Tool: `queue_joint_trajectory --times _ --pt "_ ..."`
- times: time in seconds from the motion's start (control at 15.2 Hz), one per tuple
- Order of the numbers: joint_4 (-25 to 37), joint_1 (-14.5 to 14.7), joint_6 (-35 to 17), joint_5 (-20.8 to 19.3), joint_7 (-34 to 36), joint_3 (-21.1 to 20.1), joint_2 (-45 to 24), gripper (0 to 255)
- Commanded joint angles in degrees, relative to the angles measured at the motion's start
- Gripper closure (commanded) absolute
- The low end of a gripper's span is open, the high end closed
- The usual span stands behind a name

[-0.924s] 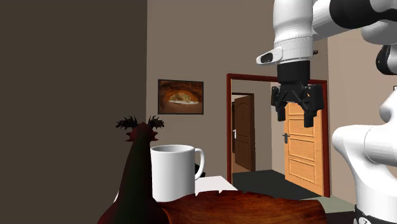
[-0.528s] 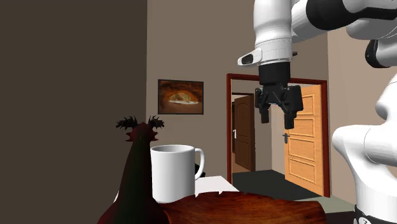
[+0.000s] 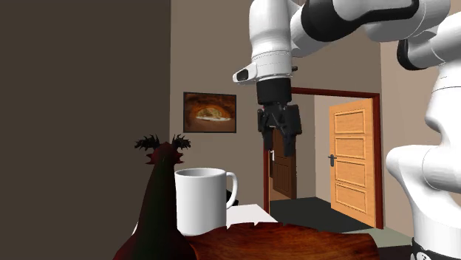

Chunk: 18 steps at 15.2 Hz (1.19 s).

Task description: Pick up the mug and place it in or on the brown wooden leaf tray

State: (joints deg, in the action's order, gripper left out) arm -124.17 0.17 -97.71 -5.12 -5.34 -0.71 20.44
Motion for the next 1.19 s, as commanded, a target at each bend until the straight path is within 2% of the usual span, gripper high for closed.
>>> queue_joint_trajectory --times 0.0,0.4,0.79,1.12 --pt "3.9 0.0 -1.5 0.5 -0.4 0.3 -5.2 0" --pt "17.0 -0.3 -2.5 2.4 -2.4 1.1 -18.7 0" --pt "33.7 -1.0 -0.5 4.6 -4.4 1.4 -32.9 0" --pt "29.6 -1.0 -4.4 4.6 -4.3 1.4 -32.7 0"
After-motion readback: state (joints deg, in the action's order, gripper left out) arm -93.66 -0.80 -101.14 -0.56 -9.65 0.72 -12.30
